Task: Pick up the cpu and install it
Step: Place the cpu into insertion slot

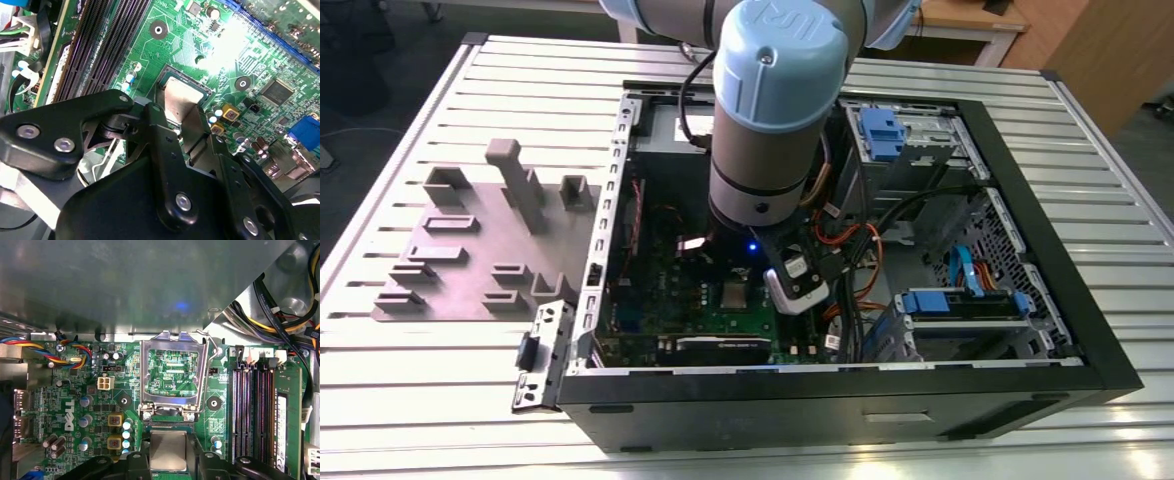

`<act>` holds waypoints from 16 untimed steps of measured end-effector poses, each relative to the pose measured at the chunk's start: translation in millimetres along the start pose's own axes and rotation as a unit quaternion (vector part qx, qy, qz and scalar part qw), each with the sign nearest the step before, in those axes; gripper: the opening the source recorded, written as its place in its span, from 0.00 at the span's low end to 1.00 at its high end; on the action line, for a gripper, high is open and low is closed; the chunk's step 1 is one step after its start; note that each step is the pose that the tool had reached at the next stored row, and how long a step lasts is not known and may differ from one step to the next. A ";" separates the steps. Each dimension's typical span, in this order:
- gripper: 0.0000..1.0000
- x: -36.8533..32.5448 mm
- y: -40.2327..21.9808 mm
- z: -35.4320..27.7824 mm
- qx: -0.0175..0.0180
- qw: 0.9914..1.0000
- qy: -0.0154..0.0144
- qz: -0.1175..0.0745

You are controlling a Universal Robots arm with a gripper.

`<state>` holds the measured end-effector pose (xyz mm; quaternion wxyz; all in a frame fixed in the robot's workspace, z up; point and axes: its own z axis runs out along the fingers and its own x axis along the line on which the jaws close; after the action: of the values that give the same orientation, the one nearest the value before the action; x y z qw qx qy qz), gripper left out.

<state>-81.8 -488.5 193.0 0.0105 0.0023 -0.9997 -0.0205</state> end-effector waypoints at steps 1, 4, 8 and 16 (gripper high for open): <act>0.40 0.0 0.0 0.1 0.000 1.000 0.000 0.000; 0.47 0.0 0.0 -1.2 0.000 1.000 0.000 0.000; 0.47 0.2 0.3 -8.0 0.000 1.000 0.000 0.000; 0.33 0.3 0.5 -11.5 0.000 1.000 0.000 0.000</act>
<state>-81.8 -488.6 204.6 0.0106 0.0023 -0.9997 -0.0204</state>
